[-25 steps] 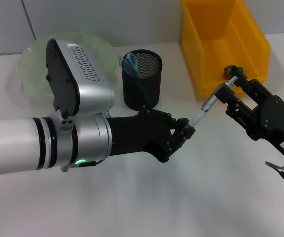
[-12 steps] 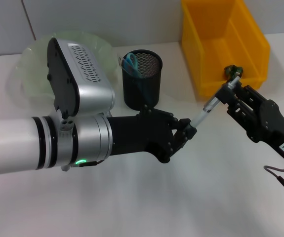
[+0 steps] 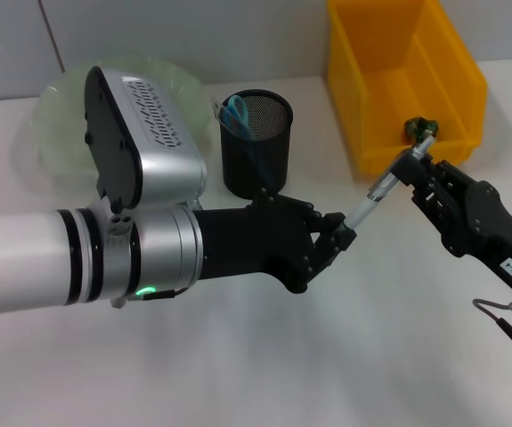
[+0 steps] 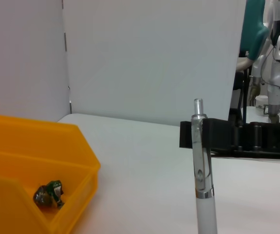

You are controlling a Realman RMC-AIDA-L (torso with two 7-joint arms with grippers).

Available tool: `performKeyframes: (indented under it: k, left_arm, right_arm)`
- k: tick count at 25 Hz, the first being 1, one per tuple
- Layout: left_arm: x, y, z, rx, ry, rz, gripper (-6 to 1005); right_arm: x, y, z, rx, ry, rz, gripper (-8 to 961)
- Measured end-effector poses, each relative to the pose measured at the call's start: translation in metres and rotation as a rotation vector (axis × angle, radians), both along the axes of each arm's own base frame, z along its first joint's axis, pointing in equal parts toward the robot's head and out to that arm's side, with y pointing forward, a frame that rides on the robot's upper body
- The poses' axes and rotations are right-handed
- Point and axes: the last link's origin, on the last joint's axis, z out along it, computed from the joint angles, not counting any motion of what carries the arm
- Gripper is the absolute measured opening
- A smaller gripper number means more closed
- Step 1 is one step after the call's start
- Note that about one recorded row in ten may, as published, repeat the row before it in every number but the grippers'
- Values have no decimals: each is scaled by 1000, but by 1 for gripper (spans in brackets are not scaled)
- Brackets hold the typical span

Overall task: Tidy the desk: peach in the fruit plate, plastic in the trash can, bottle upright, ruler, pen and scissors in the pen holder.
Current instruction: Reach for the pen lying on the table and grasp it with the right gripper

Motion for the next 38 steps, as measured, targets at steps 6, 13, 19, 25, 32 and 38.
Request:
performKeyframes:
  k: [6,13,19,25,32,38]
  left_arm:
    - [0,1,0,0,-6,6,198]
    - [2,-2,0,-6,-35,-1,203]
    - [1,-2,-2,-18,-45,0,207]
    - [1,-3,-3,-23,-43,-4,389]
    - [-6,-6,4,-37,-49,11,552]
    - [-10,-4,5,-23,-44,12,545]
  right_arm:
    - [1,3,-2,3,-17,-14,183]
    - [0,2,-4,36,-44,-4,165]
    - [1,2,-3,40,-44,-11,156]
    - [2,0,-3,49,-37,-22,41]
    - [13,-5,6,106,-33,-73,-2]
    - [18,-8,10,138,-48,-84,-2]
